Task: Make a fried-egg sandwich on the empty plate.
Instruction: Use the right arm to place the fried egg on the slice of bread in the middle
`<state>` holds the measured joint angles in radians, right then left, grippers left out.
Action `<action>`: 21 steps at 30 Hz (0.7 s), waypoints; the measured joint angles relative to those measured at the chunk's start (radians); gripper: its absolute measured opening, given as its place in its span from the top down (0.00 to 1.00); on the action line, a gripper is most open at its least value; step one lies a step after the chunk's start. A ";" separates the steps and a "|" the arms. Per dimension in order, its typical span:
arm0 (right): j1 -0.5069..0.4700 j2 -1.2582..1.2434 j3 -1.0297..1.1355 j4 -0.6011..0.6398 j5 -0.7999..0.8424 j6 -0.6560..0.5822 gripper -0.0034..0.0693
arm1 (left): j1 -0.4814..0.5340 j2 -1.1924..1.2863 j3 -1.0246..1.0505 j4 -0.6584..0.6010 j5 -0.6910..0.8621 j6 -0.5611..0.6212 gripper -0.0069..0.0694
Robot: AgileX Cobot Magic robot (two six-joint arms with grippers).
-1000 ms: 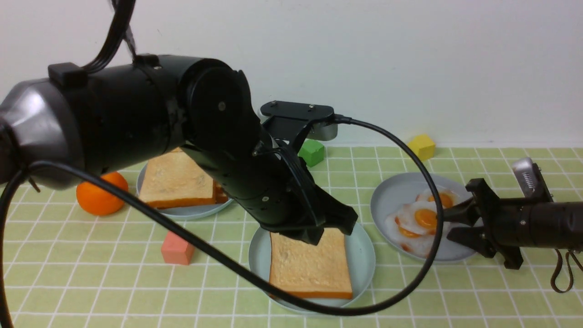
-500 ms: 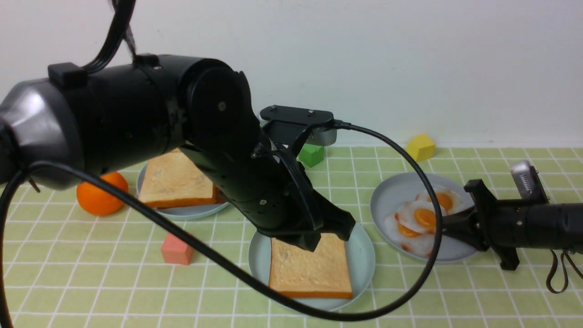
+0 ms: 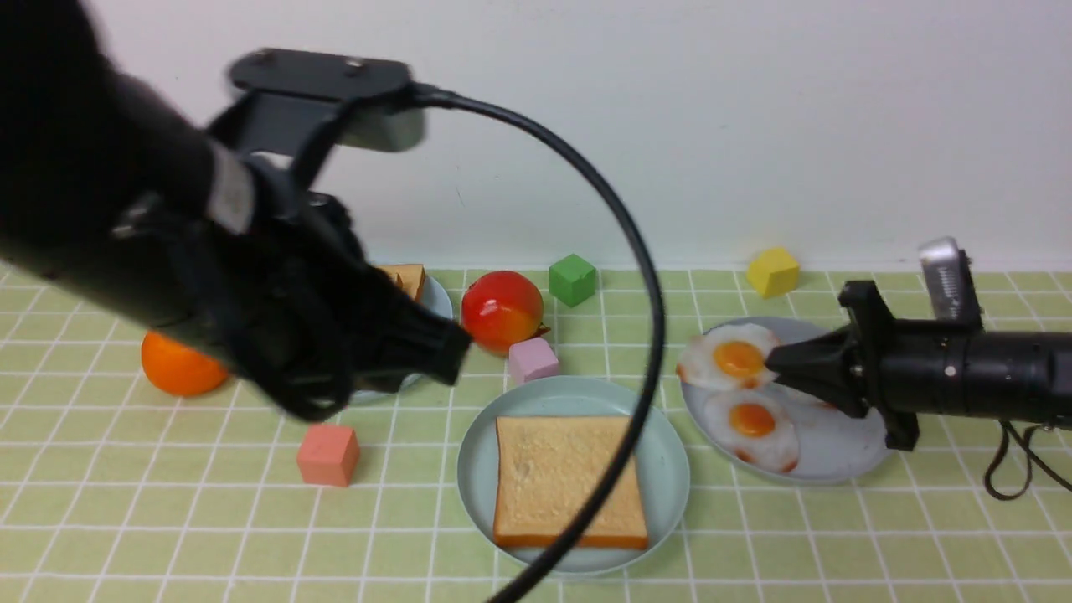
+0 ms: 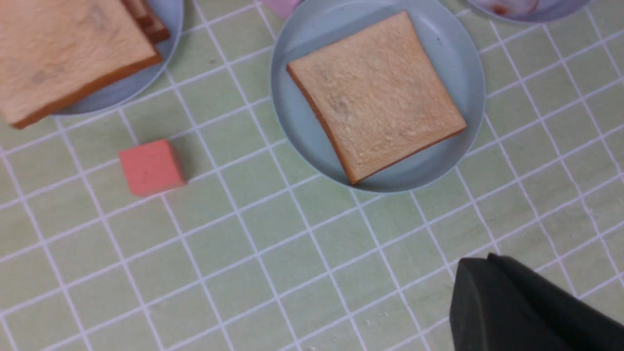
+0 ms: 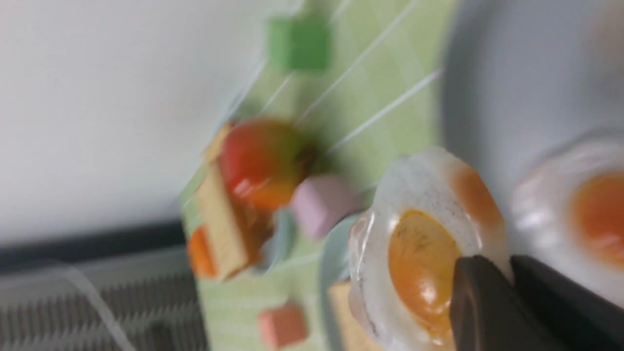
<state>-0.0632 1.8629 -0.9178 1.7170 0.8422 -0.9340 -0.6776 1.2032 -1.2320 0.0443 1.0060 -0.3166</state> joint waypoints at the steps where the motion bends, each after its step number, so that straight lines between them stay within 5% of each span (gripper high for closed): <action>1: 0.034 -0.009 0.000 -0.005 0.017 0.009 0.86 | 0.000 -0.045 0.038 0.006 -0.010 -0.030 0.93; 8: 0.296 0.011 -0.017 -0.010 -0.075 0.018 0.86 | 0.000 -0.267 0.274 0.044 -0.119 -0.133 0.93; 14: 0.374 0.076 -0.061 -0.005 -0.236 0.018 0.83 | 0.000 -0.308 0.306 0.082 -0.119 -0.162 0.93; 20: 0.365 0.069 -0.065 -0.052 -0.277 0.018 0.55 | 0.000 -0.307 0.306 0.085 -0.112 -0.170 0.92; 21: 0.356 0.050 -0.065 -0.116 -0.267 0.018 0.42 | 0.000 -0.306 0.306 0.091 -0.111 -0.171 0.92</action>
<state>0.2928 1.9128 -0.9828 1.6015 0.5754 -0.9161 -0.6776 0.8968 -0.9260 0.1352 0.8950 -0.4879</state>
